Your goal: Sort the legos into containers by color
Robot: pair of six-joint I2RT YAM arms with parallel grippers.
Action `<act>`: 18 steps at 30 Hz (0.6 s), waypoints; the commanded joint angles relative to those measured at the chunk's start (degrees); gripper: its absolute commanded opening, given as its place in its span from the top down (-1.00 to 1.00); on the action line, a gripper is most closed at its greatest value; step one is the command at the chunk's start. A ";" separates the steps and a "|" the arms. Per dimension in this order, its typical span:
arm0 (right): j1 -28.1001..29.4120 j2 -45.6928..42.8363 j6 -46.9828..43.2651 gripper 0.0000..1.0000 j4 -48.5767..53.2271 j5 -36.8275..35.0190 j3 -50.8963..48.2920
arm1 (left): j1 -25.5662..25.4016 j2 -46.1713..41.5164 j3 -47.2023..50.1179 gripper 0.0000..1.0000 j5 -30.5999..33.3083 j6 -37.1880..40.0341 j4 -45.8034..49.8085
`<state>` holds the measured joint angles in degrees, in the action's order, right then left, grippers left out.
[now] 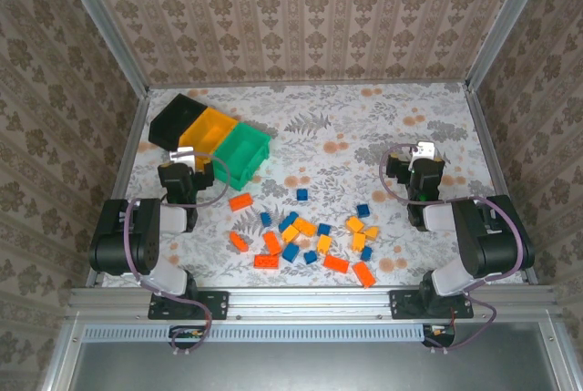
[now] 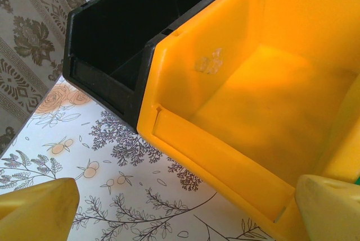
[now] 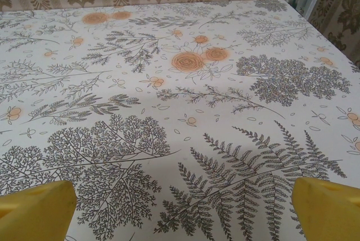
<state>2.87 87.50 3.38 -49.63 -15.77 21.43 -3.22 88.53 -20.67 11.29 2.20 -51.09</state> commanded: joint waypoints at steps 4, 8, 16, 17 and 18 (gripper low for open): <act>0.03 0.28 0.32 -1.00 -1.79 1.10 0.72 | 0.48 0.09 -1.32 -1.00 -0.75 -0.04 -1.33; 0.03 0.22 0.31 -1.00 -1.79 1.10 0.72 | 0.48 0.11 -1.31 -1.00 -0.77 -0.09 -1.38; -0.06 0.35 0.47 -1.00 -1.19 1.31 1.06 | 0.48 0.12 -1.40 -1.00 -0.84 -0.17 -1.29; -0.35 0.32 0.56 -1.00 -1.07 1.88 1.16 | 0.62 0.08 -1.40 -1.00 -1.05 -0.24 -1.24; -0.69 0.00 0.74 -1.00 -1.21 2.73 0.80 | 0.52 0.03 -1.33 -1.00 -1.05 -0.16 -1.29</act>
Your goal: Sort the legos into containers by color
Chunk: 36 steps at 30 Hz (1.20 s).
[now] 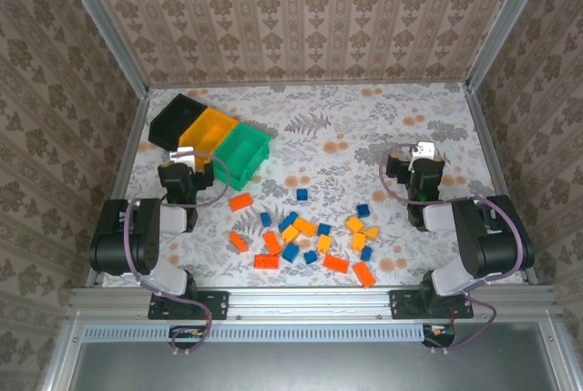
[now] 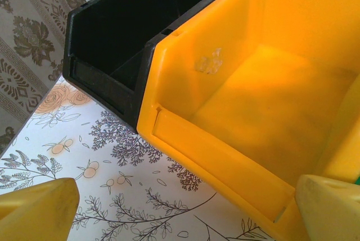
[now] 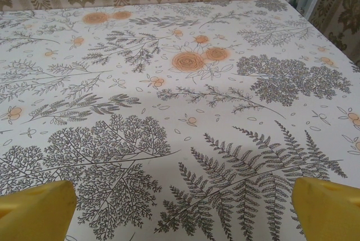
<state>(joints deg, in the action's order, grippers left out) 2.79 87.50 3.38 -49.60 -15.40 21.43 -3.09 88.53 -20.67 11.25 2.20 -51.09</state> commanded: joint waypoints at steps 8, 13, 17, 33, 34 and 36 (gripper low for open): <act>2.27 -6.76 4.35 -1.00 30.61 -5.52 14.67 | -5.72 -12.03 -5.92 -1.00 8.57 4.13 14.29; 7.93 -12.44 9.32 -1.00 37.53 -13.72 17.64 | -6.54 -19.26 -6.76 -0.99 8.88 -1.23 16.01; 12.32 -13.46 20.40 -1.00 40.98 -21.14 20.75 | -6.36 -21.47 -7.02 -1.00 12.76 -11.07 12.18; 21.65 9.72 39.46 -1.00 49.55 16.15 42.14 | 5.33 -37.81 -7.99 -0.99 -3.30 -49.79 35.97; 23.05 11.95 39.82 -1.00 52.30 16.45 45.37 | 5.29 -37.64 -7.46 -1.00 -3.18 -50.92 35.24; 26.36 15.65 41.95 -0.98 53.18 17.20 49.61 | 5.14 -36.92 -7.85 -0.99 -5.17 -50.64 36.56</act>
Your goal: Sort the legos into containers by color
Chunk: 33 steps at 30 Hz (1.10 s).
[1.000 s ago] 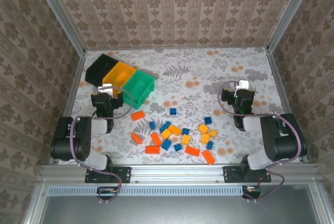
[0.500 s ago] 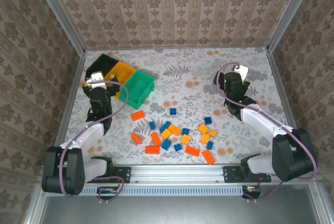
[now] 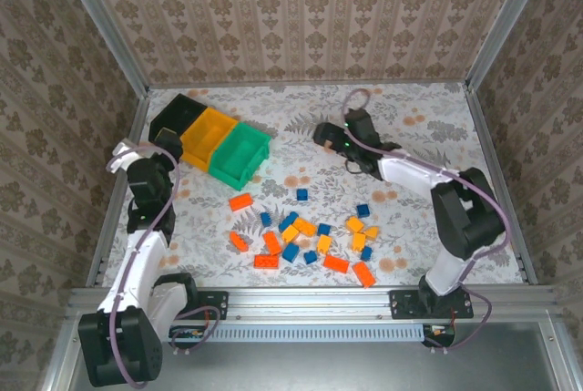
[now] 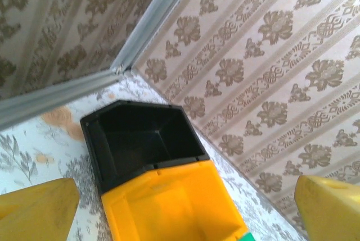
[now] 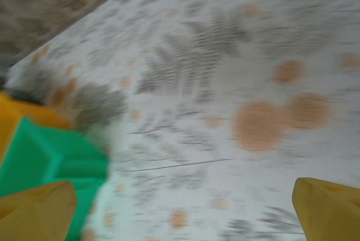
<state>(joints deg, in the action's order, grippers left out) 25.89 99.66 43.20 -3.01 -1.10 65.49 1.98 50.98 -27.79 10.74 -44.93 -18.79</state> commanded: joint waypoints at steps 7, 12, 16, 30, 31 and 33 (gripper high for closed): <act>12.86 15.43 13.73 -0.87 12.56 -1.81 19.11 | -0.58 1.58 -8.72 -1.00 -8.22 0.15 23.83; 16.29 23.02 16.79 -0.83 21.14 -4.29 31.30 | -0.76 0.68 -8.48 -1.00 -11.19 0.16 25.30; 17.37 27.14 18.47 -0.71 25.58 -6.15 36.87 | -0.96 0.05 -7.28 -1.00 -12.78 -0.64 24.85; 15.05 34.02 17.03 0.02 35.31 -6.82 46.47 | -4.79 0.42 -8.84 -0.99 -11.61 2.16 27.34; 14.69 34.09 16.84 0.10 35.64 -6.68 46.64 | -5.03 0.57 -9.14 -1.00 -11.45 2.21 27.69; 14.00 34.28 16.12 0.28 36.39 -6.48 47.12 | -5.59 0.91 -9.77 -1.00 -11.15 2.48 28.09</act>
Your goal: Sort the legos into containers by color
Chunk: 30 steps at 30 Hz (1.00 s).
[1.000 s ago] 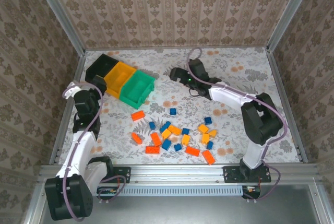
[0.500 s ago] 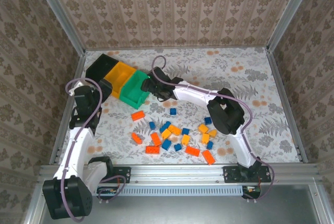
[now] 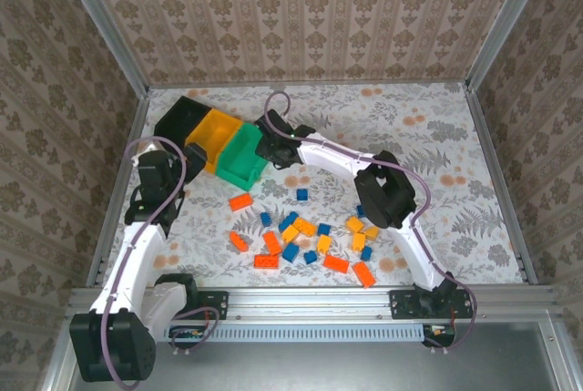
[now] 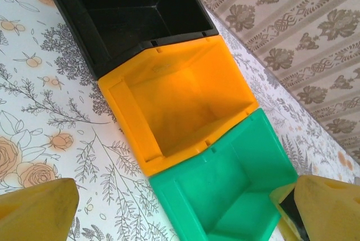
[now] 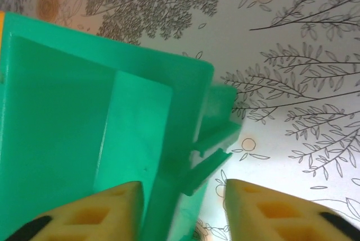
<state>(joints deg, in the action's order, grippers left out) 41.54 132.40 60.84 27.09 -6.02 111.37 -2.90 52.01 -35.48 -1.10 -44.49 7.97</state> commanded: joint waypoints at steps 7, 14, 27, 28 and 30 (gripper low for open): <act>-5.23 2.34 -7.21 0.66 11.22 -1.16 5.44 | -3.17 0.23 -3.68 -1.00 2.15 3.37 3.06; -11.78 0.70 -18.28 0.99 17.71 1.45 7.66 | -5.94 0.46 -5.00 -1.00 2.81 4.15 4.58; -23.81 -8.34 -42.78 1.00 21.04 10.68 -2.89 | -10.40 2.11 -5.57 -1.00 1.57 4.48 5.28; -24.76 -9.14 -43.51 1.00 20.46 12.20 -4.25 | -10.50 2.13 -5.64 -1.00 1.42 4.42 5.29; -26.32 -10.80 -44.84 1.00 19.86 13.75 -6.76 | -10.82 2.15 -5.57 -1.00 1.37 4.50 5.39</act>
<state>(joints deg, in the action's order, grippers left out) 16.38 125.60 22.65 45.04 3.51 107.26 -13.17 54.06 -39.55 1.08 -40.91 11.86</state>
